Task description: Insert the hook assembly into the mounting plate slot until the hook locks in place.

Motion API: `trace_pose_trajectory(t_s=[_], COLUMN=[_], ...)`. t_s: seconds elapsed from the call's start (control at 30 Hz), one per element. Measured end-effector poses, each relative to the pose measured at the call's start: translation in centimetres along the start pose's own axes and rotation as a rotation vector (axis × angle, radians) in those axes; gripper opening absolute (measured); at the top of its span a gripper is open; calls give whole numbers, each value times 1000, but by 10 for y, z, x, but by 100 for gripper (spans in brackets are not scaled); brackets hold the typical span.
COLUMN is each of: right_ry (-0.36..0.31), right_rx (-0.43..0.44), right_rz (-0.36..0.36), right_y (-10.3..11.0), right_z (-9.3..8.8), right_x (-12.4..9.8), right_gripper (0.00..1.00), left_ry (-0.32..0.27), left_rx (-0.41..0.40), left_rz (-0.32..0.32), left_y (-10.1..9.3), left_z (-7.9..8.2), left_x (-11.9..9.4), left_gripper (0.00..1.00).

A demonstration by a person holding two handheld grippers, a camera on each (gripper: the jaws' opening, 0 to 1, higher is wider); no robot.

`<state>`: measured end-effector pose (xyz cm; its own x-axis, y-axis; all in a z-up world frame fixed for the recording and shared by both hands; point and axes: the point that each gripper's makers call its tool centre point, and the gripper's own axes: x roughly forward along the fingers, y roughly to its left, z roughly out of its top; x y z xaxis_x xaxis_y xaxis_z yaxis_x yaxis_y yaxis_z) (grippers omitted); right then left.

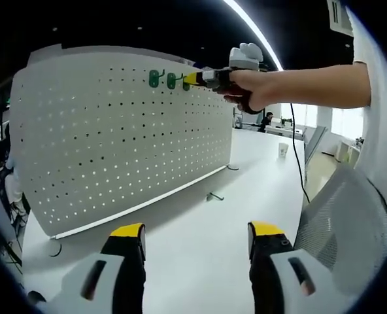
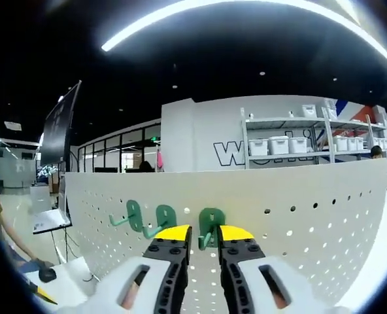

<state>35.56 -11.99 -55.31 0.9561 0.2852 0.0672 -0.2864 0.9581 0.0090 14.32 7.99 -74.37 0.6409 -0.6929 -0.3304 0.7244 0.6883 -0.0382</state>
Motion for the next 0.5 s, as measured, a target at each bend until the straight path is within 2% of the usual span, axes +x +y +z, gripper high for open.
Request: trace_pose_trajectory(t_s=[0.13, 0.23, 0.4, 0.5], right_ry=[1, 9, -16, -20], right_rx=[2, 45, 41, 37], right_rz=[31, 71, 103, 113], right_y=[-2, 1, 1, 0], right_z=[-2, -8, -5, -6], right_x=[-1, -5, -10, -12], right_gripper=[23, 27, 36, 37], left_ry=[1, 2, 5, 7], left_rx=[3, 7, 4, 5], left_rz=[2, 0, -1, -4], left_y=[1, 1, 1, 0], left_z=[1, 2, 1, 0], left_x=[1, 1, 2, 2], left_gripper=[66, 66, 67, 67])
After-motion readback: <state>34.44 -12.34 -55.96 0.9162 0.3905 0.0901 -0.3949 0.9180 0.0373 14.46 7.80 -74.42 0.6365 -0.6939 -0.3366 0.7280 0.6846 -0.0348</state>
